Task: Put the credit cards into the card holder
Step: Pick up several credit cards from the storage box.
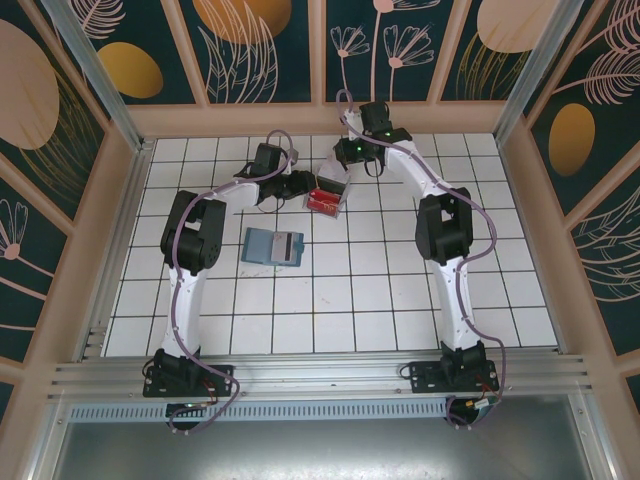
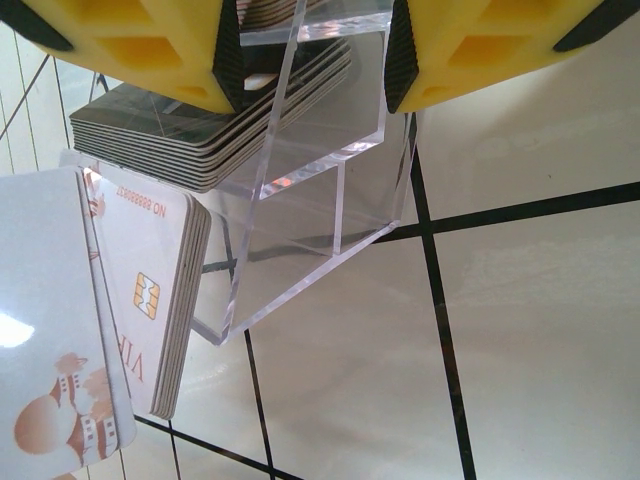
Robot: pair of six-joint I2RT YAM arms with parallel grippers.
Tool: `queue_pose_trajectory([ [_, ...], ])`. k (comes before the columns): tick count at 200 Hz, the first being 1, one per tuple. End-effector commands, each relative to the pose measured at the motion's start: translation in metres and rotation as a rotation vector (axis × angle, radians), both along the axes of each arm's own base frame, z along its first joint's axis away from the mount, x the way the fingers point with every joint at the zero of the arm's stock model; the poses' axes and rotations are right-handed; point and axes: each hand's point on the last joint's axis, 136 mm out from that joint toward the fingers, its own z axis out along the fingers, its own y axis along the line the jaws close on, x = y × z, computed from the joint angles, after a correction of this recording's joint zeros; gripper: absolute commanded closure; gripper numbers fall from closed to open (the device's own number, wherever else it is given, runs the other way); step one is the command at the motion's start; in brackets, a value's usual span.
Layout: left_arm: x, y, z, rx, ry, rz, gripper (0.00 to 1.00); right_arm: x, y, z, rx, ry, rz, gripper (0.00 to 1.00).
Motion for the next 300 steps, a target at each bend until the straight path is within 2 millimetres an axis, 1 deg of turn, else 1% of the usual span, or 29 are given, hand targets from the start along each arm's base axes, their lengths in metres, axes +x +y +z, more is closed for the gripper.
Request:
queue_pose_trajectory([
  [1,-0.027,0.006,-0.026,0.054,0.129,-0.003,0.57,-0.004,-0.007,0.002,-0.012,-0.002,0.012,0.88],
  [46,-0.027,0.006,-0.026,0.054,0.128,-0.003,0.57,-0.007,-0.002,-0.013,0.0,0.031,0.047,0.88],
  [82,-0.027,0.005,-0.026,0.054,0.13,-0.003,0.57,-0.016,0.006,-0.023,-0.007,0.049,0.092,0.88],
  [112,-0.026,0.005,-0.026,0.053,0.129,-0.003,0.57,-0.021,0.005,-0.037,-0.033,0.072,0.11,0.89],
  [138,-0.025,0.005,-0.024,0.052,0.128,-0.002,0.57,-0.029,0.009,-0.049,-0.068,0.077,0.138,0.89],
  [159,-0.026,0.004,-0.025,0.052,0.129,-0.004,0.57,-0.024,0.006,-0.055,-0.101,0.053,0.119,0.89],
  [203,-0.03,0.007,-0.027,0.057,0.136,-0.003,0.57,-0.006,-0.002,-0.05,-0.135,0.001,0.072,0.9],
  [266,-0.045,0.013,-0.041,0.069,0.164,0.002,0.57,0.004,-0.003,-0.048,-0.151,-0.04,0.056,0.91],
  [300,-0.047,0.013,-0.04,0.069,0.164,0.002,0.57,0.007,-0.002,-0.047,-0.157,-0.062,0.054,0.92],
])
